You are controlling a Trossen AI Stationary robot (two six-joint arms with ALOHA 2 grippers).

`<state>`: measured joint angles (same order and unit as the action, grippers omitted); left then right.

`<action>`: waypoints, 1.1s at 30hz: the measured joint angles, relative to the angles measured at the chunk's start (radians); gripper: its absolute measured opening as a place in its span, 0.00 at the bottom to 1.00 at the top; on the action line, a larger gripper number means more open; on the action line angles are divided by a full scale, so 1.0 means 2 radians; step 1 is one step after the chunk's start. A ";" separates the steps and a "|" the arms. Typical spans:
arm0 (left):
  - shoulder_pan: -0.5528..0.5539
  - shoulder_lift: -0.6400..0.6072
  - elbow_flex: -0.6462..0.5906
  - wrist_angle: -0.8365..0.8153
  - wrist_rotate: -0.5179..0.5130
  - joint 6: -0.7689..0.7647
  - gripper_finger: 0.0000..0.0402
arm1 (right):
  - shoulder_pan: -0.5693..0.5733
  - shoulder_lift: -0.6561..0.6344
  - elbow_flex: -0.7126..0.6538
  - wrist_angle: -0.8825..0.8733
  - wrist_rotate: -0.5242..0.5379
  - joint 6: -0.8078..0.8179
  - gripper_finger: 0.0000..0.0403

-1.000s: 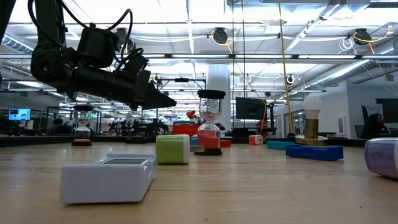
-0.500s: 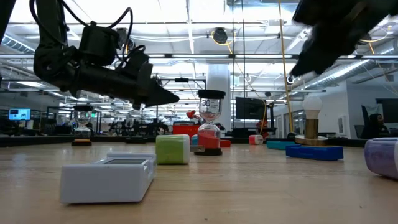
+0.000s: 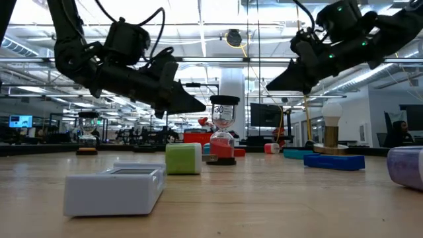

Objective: Pick & Place Office items
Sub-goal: Put the red digital timer into the blue bin

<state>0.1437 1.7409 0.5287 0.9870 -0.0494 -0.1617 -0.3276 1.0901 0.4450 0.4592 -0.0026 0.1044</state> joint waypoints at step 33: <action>0.025 0.000 0.171 -0.400 0.038 -0.020 0.72 | -0.101 0.000 0.000 -0.068 -0.001 0.005 0.00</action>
<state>0.1929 1.7409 0.8700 0.1877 0.0257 -0.2024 -0.5301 1.0908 0.4446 0.3232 -0.0044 0.1142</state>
